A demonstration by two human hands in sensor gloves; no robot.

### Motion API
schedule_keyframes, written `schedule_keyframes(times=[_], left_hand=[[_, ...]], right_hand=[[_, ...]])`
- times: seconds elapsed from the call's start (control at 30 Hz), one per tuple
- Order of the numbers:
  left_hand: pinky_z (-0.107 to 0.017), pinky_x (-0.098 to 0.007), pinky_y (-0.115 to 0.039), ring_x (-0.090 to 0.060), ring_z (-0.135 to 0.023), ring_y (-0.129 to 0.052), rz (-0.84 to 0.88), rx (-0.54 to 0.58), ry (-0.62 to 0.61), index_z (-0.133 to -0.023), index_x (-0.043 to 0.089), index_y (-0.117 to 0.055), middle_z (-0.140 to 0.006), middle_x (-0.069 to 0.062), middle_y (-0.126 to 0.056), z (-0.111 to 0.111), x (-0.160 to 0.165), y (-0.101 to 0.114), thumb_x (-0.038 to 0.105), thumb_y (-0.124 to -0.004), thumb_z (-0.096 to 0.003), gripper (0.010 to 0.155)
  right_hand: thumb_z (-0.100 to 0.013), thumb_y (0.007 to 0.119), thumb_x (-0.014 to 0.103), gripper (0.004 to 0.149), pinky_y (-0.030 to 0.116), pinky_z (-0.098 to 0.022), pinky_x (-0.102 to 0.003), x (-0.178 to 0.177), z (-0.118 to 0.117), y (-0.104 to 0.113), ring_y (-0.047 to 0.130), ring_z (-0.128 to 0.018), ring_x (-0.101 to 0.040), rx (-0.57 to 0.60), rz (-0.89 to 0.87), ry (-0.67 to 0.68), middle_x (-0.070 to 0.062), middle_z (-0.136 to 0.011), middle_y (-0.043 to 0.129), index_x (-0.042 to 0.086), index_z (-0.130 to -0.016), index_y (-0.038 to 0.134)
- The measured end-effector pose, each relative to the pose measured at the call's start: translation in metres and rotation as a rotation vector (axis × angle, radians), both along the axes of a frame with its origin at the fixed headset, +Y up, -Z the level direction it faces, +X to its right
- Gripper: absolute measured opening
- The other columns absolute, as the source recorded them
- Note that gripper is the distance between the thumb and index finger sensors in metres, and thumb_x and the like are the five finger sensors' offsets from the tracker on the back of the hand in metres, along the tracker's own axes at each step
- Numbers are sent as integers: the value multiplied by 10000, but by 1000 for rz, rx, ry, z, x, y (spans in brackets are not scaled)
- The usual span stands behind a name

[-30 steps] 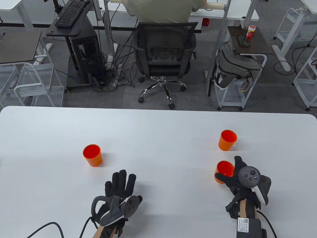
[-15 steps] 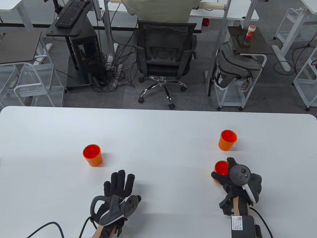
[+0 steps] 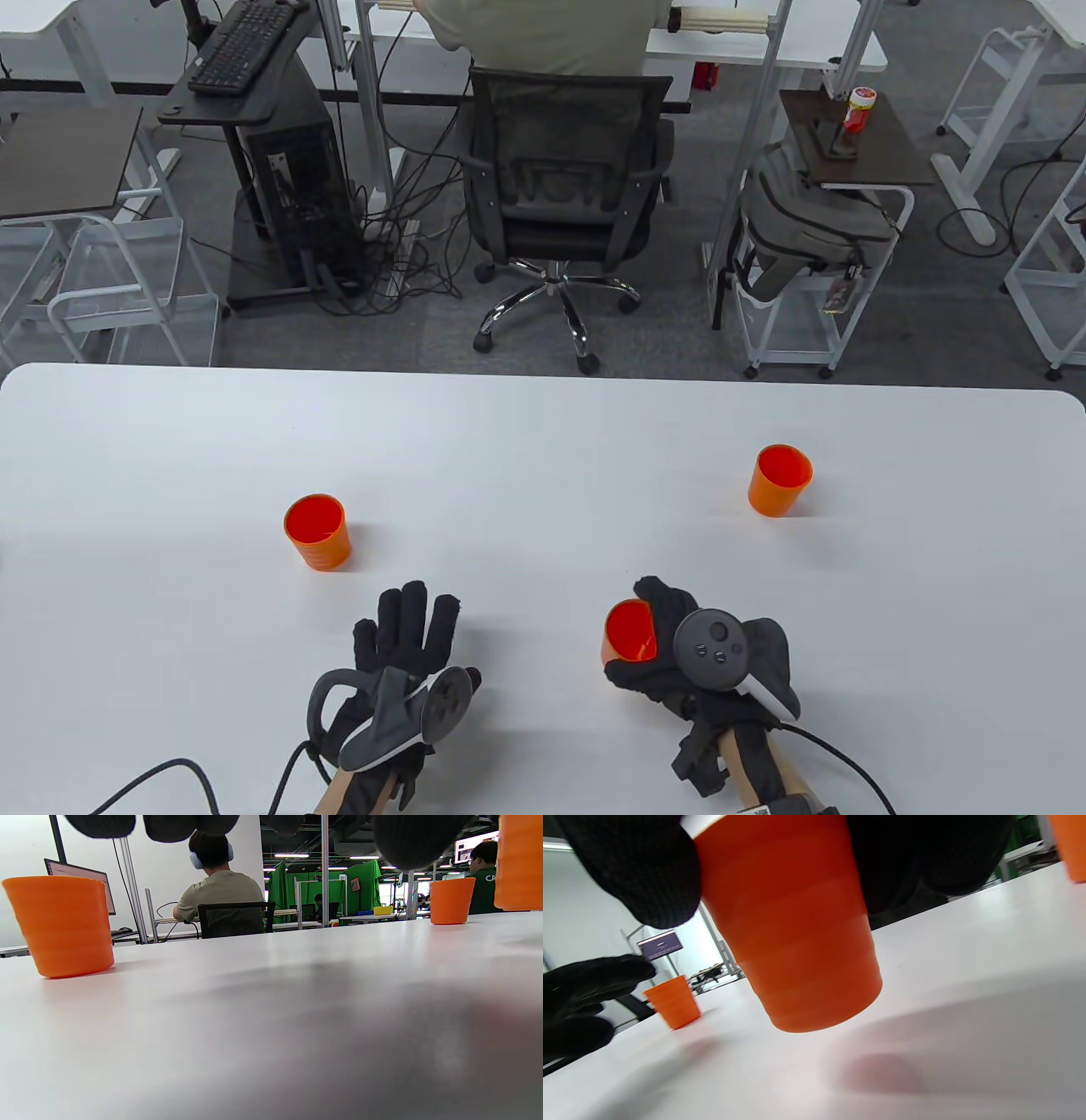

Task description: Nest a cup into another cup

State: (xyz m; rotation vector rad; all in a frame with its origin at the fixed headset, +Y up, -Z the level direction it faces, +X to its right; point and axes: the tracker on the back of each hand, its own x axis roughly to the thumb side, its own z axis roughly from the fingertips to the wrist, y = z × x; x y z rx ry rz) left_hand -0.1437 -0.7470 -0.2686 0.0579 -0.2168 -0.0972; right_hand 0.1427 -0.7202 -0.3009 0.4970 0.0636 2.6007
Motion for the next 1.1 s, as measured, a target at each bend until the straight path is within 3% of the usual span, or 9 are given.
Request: schedule_keyframes(times=[0.37,0.8,1.1], left_hand=[[-736,-703,-555,-554,-1085,-499,-7,-2,-2,-1184,149,-351,-1236,-299,-388,0,0,0,733,-603,-552,897],[-735,-705,-551,-557,-1085,-496,-19,-8,-6,-1184,148,-353,-1236,-299,-391,0,1,-1,733,-604,-552,897],[-735,-706,-554,-555,-1086,-499,2,-12,-7,-1185,151,-352,-1236,-302,-389,-1,1,1,733,-604,-552,897]], right_hand=[[-427,909,558,1033,691,-595,-627,-53,27,-12,782,-851,-453,-7,47,215,-286,-1053,596,-29,-1121,418],[-424,907,557,1016,697,-594,-624,-57,28,-19,800,-849,-445,3,94,216,-280,-1048,623,-16,-1120,437],[-420,890,579,1052,652,-619,-665,-50,25,-11,748,-903,-470,-22,67,245,-290,-1098,566,-5,-1140,392]])
